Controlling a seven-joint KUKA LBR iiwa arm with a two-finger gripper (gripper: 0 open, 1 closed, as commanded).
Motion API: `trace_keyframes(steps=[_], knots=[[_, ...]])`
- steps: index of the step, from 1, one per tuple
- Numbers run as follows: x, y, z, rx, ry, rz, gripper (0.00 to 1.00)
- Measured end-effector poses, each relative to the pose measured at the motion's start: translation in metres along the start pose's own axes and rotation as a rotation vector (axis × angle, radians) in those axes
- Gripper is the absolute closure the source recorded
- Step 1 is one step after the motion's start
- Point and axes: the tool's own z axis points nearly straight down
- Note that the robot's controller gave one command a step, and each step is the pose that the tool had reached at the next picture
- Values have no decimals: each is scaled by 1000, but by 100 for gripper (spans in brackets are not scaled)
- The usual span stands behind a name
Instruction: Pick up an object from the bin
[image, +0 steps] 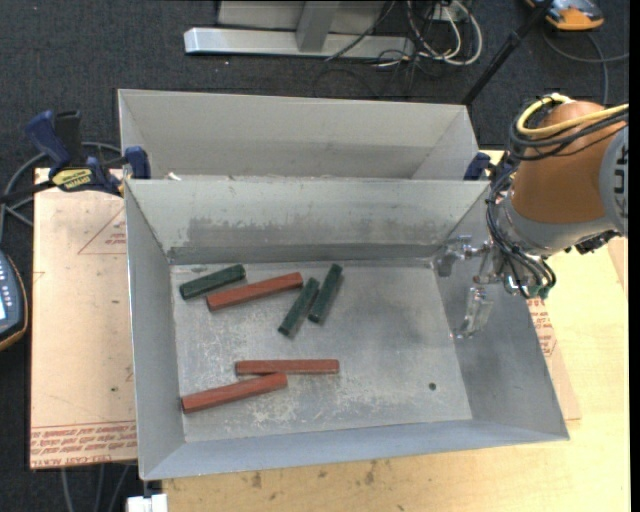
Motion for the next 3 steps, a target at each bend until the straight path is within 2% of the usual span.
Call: trace_keyframes(steps=[1, 2, 3], knots=[[-4, 82, 36, -4, -4, -94, 0], [-40, 146, 14, -1, -15, -209, 0], [-62, 197, 95, -1, -6, -347, 0]])
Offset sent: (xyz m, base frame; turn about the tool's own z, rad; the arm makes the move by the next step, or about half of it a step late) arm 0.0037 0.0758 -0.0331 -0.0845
